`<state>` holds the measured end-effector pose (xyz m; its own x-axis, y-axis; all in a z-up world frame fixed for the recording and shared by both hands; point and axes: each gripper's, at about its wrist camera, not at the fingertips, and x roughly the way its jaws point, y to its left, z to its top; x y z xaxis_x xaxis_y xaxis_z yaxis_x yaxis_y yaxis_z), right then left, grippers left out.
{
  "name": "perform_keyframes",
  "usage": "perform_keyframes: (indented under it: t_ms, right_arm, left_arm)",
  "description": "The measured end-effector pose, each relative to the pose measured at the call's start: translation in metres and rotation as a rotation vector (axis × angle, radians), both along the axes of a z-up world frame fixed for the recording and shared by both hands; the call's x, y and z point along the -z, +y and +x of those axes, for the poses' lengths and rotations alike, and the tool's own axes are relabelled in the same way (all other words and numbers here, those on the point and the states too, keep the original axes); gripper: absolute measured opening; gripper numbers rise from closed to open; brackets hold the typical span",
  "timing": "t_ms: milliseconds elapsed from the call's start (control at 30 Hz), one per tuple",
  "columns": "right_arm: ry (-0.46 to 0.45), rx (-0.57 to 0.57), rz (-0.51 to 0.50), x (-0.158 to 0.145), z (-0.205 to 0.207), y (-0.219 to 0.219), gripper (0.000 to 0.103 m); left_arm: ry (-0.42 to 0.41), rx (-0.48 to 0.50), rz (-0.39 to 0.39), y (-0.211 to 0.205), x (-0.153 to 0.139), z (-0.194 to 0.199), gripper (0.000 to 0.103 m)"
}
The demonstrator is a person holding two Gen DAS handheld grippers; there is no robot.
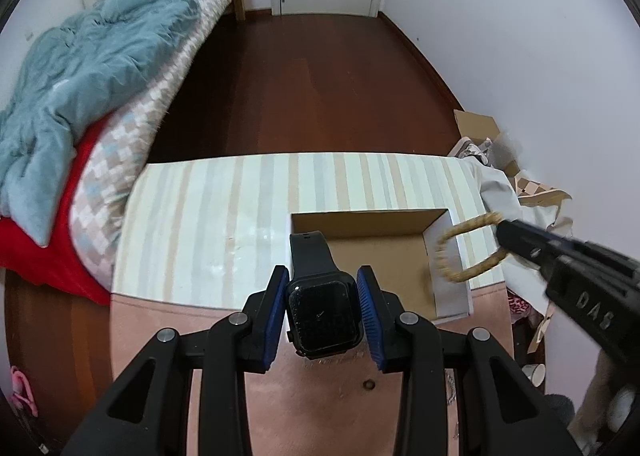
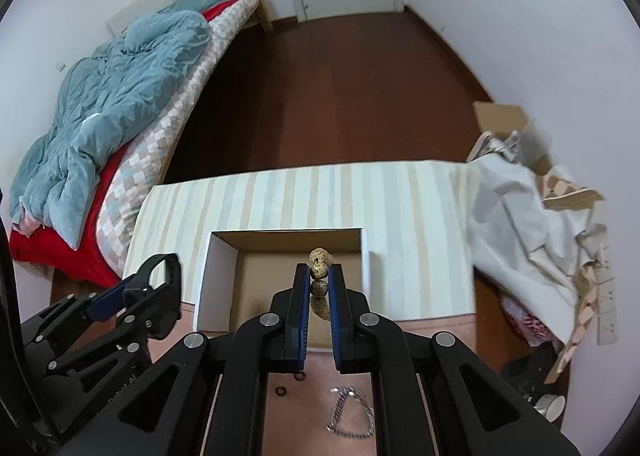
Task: Organize jewelry
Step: 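Carry the watch with the left gripper into the white box while the right drops the bead bracelet in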
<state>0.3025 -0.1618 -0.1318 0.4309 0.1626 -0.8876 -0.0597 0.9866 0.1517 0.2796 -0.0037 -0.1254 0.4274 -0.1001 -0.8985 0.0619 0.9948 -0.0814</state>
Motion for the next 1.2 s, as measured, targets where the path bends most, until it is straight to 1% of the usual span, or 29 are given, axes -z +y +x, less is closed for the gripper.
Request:
perform_keyframes:
  t_ms: [100, 200, 300, 367, 433, 533, 567, 600, 633, 667, 700, 733, 767, 800, 833, 867, 900, 933, 967, 1000, 1033, 1067, 1100, 1167, 1200]
  right_arm:
    - [0.061, -0.010, 0.041, 0.025, 0.016, 0.000, 0.009]
    - [0.119, -0.018, 0.071, 0.052, 0.028, -0.001, 0.009]
    - [0.156, -0.016, 0.097, 0.072, 0.034, -0.002, 0.009]
    - [0.180, -0.012, 0.122, 0.083, 0.038, -0.004, 0.009]
    - [0.189, -0.011, 0.149, 0.087, 0.040, -0.005, 0.009]
    - [0.200, -0.019, 0.201, 0.090, 0.041, -0.007, 0.010]
    - [0.203, -0.019, 0.211, 0.090, 0.041, -0.008, 0.010]
    - [0.210, -0.023, 0.227, 0.090, 0.041, -0.009, 0.010]
    - [0.218, -0.019, 0.239, 0.091, 0.042, -0.010, 0.011]
    - [0.223, -0.018, 0.236, 0.091, 0.042, -0.011, 0.014]
    - [0.222, -0.019, 0.235, 0.088, 0.041, -0.012, 0.023]
    - [0.214, -0.013, 0.224, 0.085, 0.040, -0.013, 0.029]
    - [0.207, -0.014, 0.218, 0.082, 0.038, -0.014, 0.038]
    - [0.202, -0.018, 0.221, 0.079, 0.036, -0.014, 0.044]
    - [0.198, -0.016, 0.210, 0.076, 0.034, -0.014, 0.046]
    - [0.188, -0.014, 0.188, 0.072, 0.032, -0.014, 0.049]
    - [0.180, -0.015, 0.177, 0.070, 0.030, -0.014, 0.051]
    - [0.169, -0.012, 0.149, 0.067, 0.027, -0.014, 0.053]
    - [0.152, -0.005, 0.096, 0.063, 0.023, -0.014, 0.059]
    - [0.136, -0.003, 0.065, 0.060, 0.019, -0.015, 0.066]
    - [0.116, 0.003, 0.017, 0.057, 0.014, -0.015, 0.071]
    - [0.106, 0.016, -0.038, 0.055, 0.008, -0.015, 0.080]
    - [0.098, 0.023, -0.065, 0.054, 0.005, -0.015, 0.086]
    - [0.076, 0.038, -0.147, 0.053, -0.006, -0.013, 0.092]
    - [0.070, 0.042, -0.167, 0.053, -0.010, -0.014, 0.096]
  left_arm:
    - [0.045, 0.005, -0.030, 0.000, 0.016, 0.020, 0.031]
    - [0.098, 0.010, -0.075, -0.001, 0.032, 0.038, 0.031]
    - [0.152, 0.011, -0.128, -0.001, 0.048, 0.053, 0.031]
    - [0.184, 0.010, -0.149, -0.001, 0.057, 0.060, 0.032]
    - [0.206, 0.003, -0.160, -0.001, 0.062, 0.064, 0.032]
    - [0.232, 0.000, -0.205, -0.001, 0.064, 0.068, 0.034]
    - [0.233, -0.004, -0.211, -0.001, 0.064, 0.069, 0.044]
    - [0.225, -0.008, -0.214, -0.001, 0.062, 0.068, 0.058]
    - [0.208, -0.013, -0.211, 0.000, 0.058, 0.068, 0.065]
    - [0.193, -0.017, -0.197, 0.001, 0.055, 0.068, 0.078]
    - [0.179, -0.022, -0.182, 0.002, 0.051, 0.067, 0.080]
    - [0.165, -0.026, -0.173, 0.003, 0.047, 0.065, 0.080]
    - [0.157, -0.031, -0.163, 0.005, 0.045, 0.066, 0.080]
    - [0.147, -0.038, -0.147, 0.007, 0.041, 0.064, 0.082]
    - [0.134, -0.042, -0.129, 0.008, 0.038, 0.062, 0.085]
    - [0.122, -0.048, -0.112, 0.011, 0.036, 0.061, 0.093]
    - [0.103, -0.054, -0.085, 0.014, 0.032, 0.057, 0.097]
    - [0.084, -0.056, -0.051, 0.015, 0.030, 0.052, 0.098]
    - [0.070, -0.059, -0.024, 0.018, 0.028, 0.048, 0.099]
    - [0.049, -0.063, 0.019, 0.019, 0.026, 0.042, 0.100]
    - [0.031, -0.065, 0.049, 0.019, 0.025, 0.037, 0.100]
    - [0.004, -0.069, 0.083, 0.020, 0.024, 0.029, 0.101]
    - [-0.008, -0.069, 0.099, 0.022, 0.022, 0.025, 0.101]
    - [-0.026, -0.078, 0.133, 0.024, 0.024, 0.015, 0.101]
    - [-0.032, -0.080, 0.142, 0.025, 0.025, 0.010, 0.102]
